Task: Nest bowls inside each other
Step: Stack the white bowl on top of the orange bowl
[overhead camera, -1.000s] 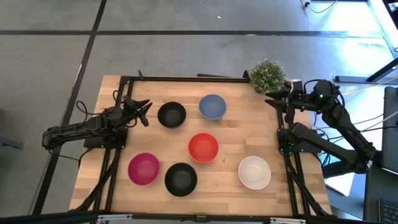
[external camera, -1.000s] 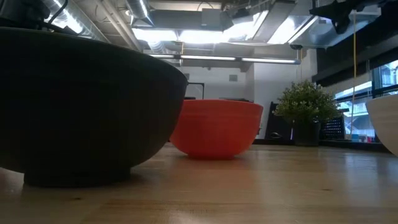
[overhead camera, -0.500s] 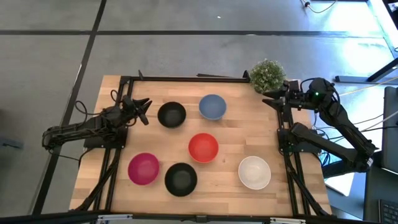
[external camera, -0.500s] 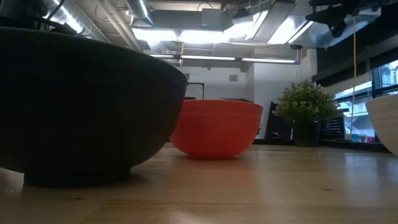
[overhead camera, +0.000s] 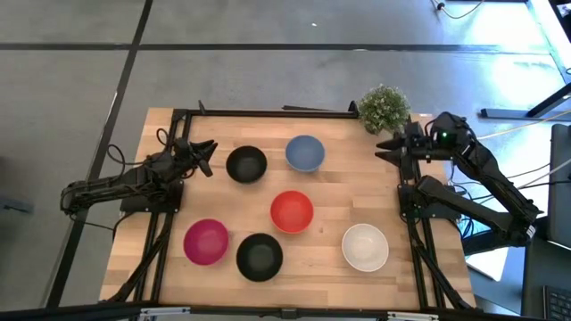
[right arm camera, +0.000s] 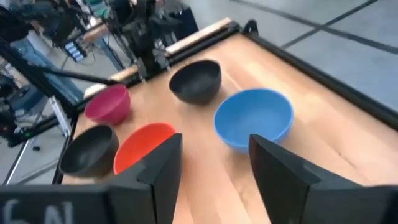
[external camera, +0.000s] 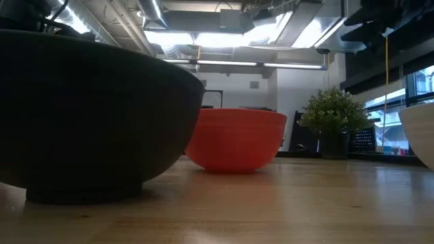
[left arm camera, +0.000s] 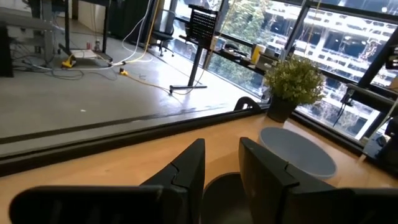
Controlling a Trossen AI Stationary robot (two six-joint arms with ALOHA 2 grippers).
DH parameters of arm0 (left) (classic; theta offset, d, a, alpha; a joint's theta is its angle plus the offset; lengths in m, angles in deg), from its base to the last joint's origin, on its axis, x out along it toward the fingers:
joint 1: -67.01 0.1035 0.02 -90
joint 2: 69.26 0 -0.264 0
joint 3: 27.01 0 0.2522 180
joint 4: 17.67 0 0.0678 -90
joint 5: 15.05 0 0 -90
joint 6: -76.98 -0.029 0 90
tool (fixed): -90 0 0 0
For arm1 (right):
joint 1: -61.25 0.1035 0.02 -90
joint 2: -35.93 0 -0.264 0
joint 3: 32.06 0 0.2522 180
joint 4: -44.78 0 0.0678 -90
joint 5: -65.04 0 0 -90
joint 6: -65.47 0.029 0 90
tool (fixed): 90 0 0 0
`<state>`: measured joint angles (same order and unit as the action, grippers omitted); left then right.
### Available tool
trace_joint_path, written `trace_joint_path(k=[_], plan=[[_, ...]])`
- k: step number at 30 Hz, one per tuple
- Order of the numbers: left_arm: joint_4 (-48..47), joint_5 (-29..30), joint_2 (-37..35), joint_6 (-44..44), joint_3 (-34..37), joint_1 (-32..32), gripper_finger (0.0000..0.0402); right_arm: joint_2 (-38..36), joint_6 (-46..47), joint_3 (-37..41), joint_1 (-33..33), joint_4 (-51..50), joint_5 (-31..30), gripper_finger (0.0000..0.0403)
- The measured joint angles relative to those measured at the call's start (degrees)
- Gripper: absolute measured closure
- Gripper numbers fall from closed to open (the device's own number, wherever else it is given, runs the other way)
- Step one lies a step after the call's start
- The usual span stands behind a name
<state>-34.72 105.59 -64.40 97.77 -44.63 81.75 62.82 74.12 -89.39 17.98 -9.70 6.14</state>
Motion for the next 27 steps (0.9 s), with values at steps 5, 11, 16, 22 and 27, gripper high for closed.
trace_joint_path(k=[5,11,16,22,27], plan=[[0.4,-0.1,0.0,0.1,0.0,0.0,0.0308,0.0,-3.0,0.0,0.7,-4.4,0.0,0.0217],[0.4,-1.7,0.0,0.2,0.0,0.0,0.0308,0.6,-4.6,-2.8,6.7,-5.7,-0.8,0.0217],[0.4,-1.7,0.0,0.3,0.0,0.0,0.0308,4.3,-4.7,-10.8,13.8,-12.0,-6.9,0.0217],[0.4,-1.7,0.0,0.3,0.0,0.0,0.0308,11.8,-1.4,-16.9,22.6,-20.2,-11.2,0.0217],[0.4,-1.8,0.0,0.3,0.0,0.0,0.0308,17.9,2.9,-17.2,31.1,-26.0,-13.3,0.0217]])
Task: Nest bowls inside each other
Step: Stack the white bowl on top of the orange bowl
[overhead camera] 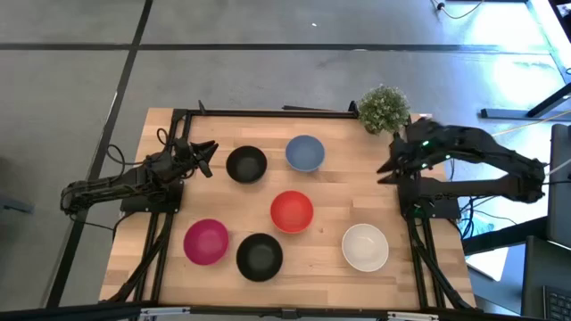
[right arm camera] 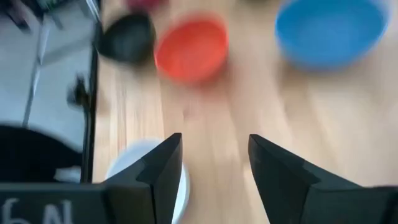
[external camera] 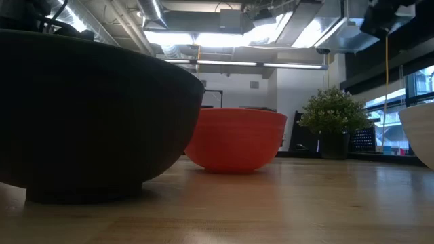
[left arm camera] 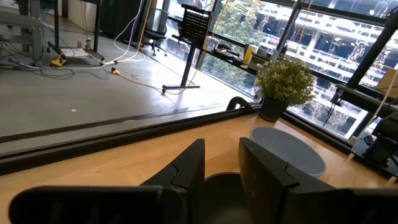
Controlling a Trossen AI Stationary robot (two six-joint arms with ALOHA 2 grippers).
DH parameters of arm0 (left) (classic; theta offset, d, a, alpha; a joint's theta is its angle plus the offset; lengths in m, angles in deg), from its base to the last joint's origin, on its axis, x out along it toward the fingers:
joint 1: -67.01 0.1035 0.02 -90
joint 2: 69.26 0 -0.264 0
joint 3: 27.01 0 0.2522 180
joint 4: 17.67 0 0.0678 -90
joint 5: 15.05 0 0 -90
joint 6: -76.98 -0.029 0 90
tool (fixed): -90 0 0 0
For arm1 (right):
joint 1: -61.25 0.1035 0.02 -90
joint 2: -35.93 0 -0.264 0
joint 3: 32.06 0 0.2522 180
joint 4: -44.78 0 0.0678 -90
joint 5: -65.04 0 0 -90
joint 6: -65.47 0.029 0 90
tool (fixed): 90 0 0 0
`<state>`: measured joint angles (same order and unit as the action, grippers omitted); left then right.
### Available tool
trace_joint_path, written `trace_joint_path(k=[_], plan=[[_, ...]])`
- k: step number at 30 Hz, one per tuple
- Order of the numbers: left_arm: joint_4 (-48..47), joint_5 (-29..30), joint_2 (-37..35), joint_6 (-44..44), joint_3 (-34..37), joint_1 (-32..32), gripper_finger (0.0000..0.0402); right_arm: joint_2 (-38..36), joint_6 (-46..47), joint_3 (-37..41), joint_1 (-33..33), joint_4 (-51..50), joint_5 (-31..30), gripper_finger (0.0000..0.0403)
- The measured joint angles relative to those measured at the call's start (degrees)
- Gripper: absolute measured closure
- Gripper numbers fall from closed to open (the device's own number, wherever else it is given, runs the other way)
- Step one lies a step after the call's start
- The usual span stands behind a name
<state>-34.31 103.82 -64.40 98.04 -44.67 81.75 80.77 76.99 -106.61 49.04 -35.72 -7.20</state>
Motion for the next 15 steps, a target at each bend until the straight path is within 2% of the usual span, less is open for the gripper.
trace_joint_path(k=[4,11,15], plan=[[0.0,0.0,0.0,0.0,0.0,0.0,0.0308,4.5,6.1,0.1,6.9,-6.0,-0.3,0.0217],[0.0,0.6,0.0,-0.1,0.0,0.0,0.0308,7.2,12.9,0.1,18.4,2.8,-2.7,0.0217],[0.0,0.2,0.0,-0.1,0.0,0.0,0.0308,9.0,19.4,0.1,23.8,3.7,-4.8,0.0217]])
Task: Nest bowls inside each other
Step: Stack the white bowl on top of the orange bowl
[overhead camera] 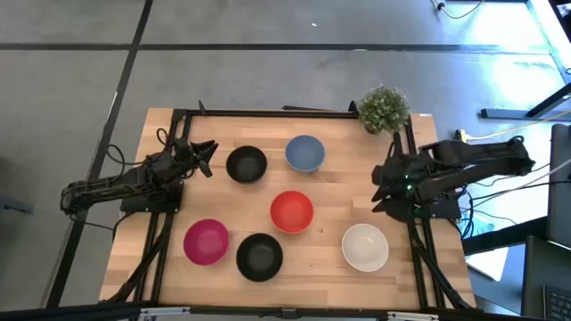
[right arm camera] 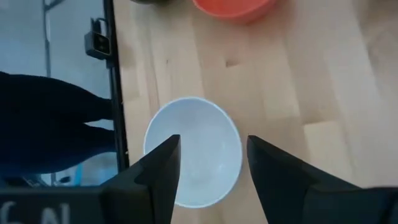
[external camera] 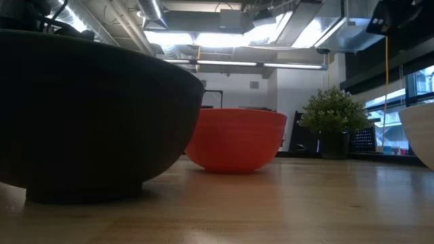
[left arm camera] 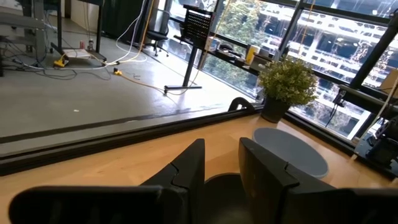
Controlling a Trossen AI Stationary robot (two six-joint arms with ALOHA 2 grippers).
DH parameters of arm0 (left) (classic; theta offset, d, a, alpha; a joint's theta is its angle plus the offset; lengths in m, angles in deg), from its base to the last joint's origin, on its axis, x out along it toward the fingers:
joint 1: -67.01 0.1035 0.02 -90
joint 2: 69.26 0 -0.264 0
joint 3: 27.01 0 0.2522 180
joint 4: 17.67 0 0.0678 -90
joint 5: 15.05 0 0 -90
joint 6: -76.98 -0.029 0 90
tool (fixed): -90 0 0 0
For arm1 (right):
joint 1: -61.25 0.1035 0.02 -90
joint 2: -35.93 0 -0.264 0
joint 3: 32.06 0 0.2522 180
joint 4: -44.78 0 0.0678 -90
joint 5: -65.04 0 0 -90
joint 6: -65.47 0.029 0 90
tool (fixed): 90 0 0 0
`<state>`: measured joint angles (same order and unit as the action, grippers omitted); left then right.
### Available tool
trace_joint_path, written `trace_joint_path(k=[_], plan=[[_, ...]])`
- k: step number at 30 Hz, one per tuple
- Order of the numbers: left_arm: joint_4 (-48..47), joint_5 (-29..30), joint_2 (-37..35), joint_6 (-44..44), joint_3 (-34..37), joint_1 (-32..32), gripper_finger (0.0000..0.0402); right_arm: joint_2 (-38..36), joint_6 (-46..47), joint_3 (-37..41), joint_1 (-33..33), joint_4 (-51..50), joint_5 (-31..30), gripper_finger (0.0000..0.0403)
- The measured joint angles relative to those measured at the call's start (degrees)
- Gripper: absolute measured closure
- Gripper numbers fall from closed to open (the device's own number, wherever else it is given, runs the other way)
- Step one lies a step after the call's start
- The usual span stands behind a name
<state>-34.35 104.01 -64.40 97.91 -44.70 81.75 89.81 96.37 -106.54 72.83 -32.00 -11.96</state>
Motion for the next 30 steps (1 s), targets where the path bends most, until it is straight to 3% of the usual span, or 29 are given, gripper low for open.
trace_joint_path(k=[10,19,30], plan=[[0.0,-3.1,0.0,0.1,0.0,0.0,0.0308,6.3,4.7,8.8,8.7,3.1,-2.9,0.0217],[-0.4,-3.5,0.0,1.5,0.0,0.0,0.0308,6.9,6.2,15.1,10.1,12.9,-4.4,0.0217],[-2.0,-4.6,0.0,1.6,-0.1,0.0,0.0308,7.1,7.7,17.2,10.1,13.1,-4.6,0.0217]])
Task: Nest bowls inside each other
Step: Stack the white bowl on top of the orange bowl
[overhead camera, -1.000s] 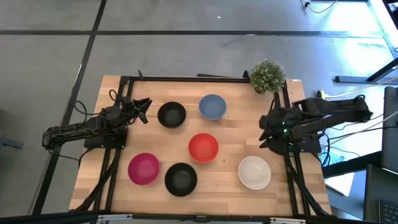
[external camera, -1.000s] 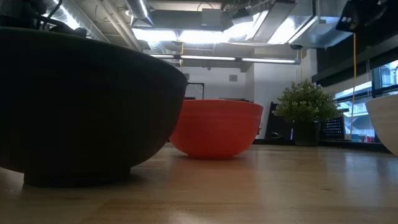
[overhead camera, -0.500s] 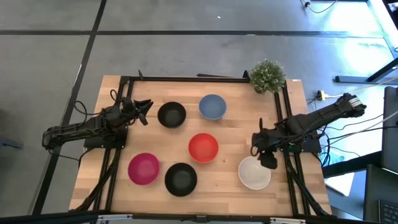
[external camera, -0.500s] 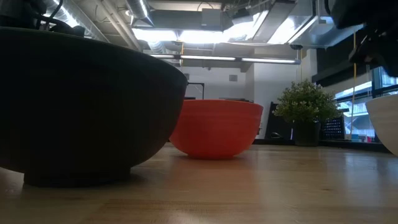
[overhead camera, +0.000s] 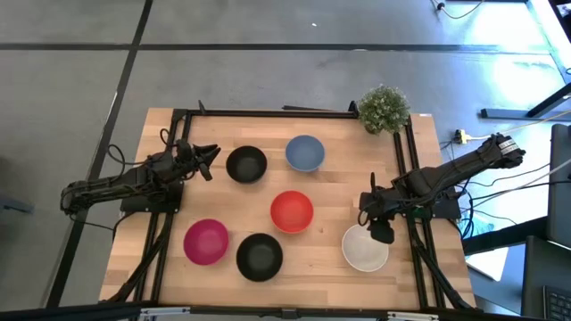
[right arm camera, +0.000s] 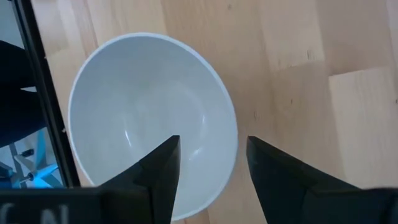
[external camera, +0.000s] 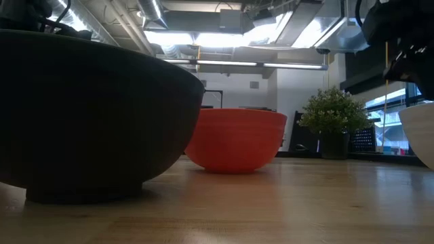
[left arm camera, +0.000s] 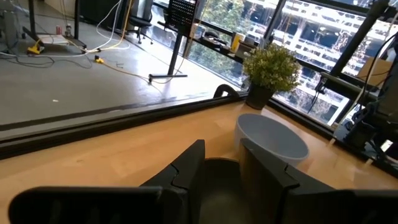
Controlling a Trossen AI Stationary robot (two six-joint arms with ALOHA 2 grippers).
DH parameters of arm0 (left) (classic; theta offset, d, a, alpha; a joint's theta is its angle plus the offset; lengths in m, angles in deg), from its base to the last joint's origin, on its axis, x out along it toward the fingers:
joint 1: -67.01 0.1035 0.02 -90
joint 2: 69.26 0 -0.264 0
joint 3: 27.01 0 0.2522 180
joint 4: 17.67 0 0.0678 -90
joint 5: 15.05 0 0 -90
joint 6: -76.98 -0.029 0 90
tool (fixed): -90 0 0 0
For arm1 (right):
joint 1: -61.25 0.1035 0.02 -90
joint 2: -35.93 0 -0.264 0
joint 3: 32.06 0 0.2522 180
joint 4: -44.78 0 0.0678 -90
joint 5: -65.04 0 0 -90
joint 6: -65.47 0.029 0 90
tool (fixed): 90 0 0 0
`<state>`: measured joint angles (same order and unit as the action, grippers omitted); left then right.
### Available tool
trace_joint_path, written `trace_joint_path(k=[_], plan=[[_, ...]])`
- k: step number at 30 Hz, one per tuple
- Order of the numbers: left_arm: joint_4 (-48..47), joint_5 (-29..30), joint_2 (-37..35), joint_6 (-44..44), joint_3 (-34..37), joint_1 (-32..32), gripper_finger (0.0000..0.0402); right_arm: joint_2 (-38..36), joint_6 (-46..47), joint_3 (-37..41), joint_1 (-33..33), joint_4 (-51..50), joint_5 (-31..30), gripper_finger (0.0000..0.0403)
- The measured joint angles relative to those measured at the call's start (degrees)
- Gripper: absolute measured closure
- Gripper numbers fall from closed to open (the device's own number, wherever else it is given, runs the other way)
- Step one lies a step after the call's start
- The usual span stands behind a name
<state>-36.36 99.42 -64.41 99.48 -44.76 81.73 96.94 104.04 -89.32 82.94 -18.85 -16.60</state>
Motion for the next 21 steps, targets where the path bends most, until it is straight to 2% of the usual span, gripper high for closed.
trace_joint_path(k=[5,12,21], plan=[[-0.1,0.0,0.0,-0.1,0.0,0.0,0.0308,0.4,0.2,0.0,0.0,0.4,-1.4,0.0217],[-0.6,0.0,0.0,-0.1,0.0,0.0,0.0308,5.3,-1.3,0.0,0.0,0.9,-1.4,0.0217],[-0.6,-0.1,0.0,-0.1,0.0,0.0,0.0308,9.8,-2.8,0.0,0.0,6.5,-1.4,0.0217]])
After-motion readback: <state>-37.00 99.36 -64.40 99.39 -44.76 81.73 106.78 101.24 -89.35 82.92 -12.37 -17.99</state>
